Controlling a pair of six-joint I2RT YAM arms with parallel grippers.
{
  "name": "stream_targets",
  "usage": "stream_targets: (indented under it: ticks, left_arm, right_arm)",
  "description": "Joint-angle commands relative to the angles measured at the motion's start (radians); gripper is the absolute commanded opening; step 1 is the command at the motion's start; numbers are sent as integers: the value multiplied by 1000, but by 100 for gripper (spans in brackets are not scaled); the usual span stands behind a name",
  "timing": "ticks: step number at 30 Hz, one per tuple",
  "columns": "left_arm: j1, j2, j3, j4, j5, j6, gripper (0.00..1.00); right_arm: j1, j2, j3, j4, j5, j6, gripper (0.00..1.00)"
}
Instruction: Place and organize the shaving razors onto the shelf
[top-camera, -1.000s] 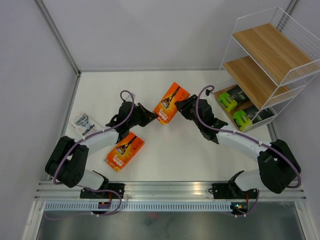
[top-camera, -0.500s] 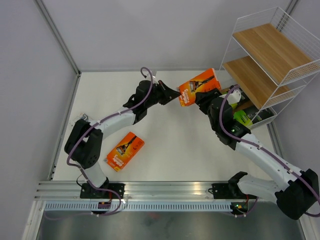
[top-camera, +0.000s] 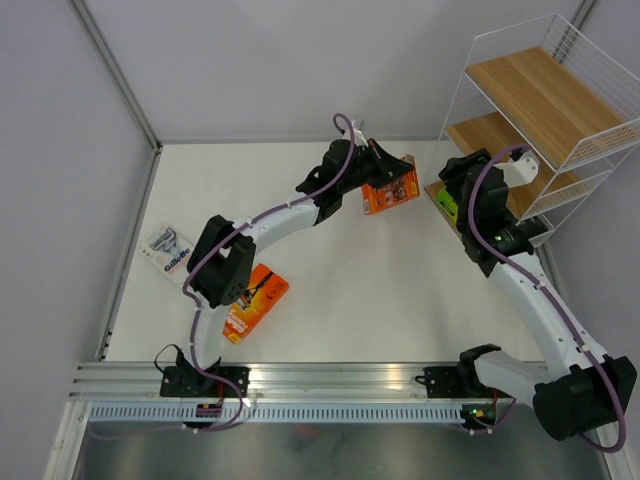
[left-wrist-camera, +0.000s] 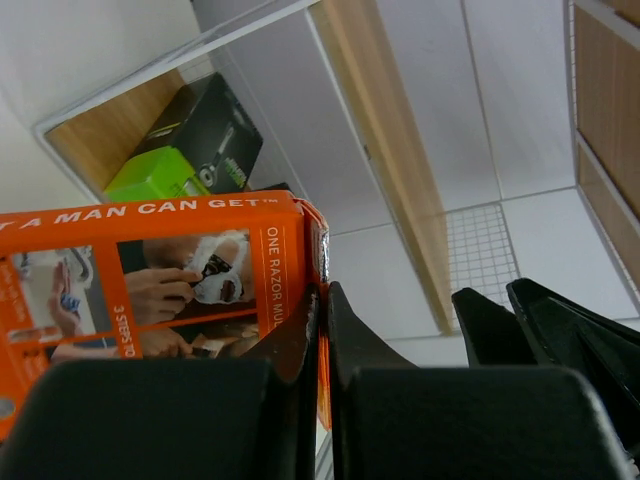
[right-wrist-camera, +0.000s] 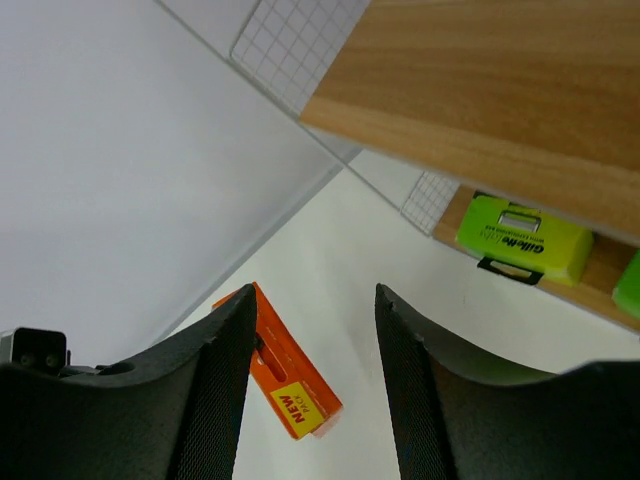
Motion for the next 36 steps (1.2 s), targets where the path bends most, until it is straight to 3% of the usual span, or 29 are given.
stream_targets:
  ticks: [1, 8, 15, 22, 26, 30, 36]
  left_arm:
    - [-6, 29, 126, 20, 7, -61, 2]
    - [-8, -20, 141, -9, -21, -8, 2]
    - [-8, 23, 331, -41, 71, -3, 2]
    - [-6, 61, 559, -267, 151, 163, 2]
    - [-8, 41, 577, -249, 165, 177, 2]
    - [-9, 78, 626, -160, 190, 138, 2]
    - [-12, 230, 684, -19, 208, -47, 2]
  right_arm:
    - [-57, 17, 82, -15, -15, -76, 57]
    - [-103, -41, 138, -90, -167, -105, 59]
    - [-108, -127, 216, -206, -337, -157, 66]
    - [-108, -176, 270, -375, -282, -203, 69]
    - [-109, -233, 253, -433, -259, -208, 69]
    - [-108, -334, 136, -391, -264, -206, 68]
    - [-108, -399, 104, -395, -207, -203, 68]
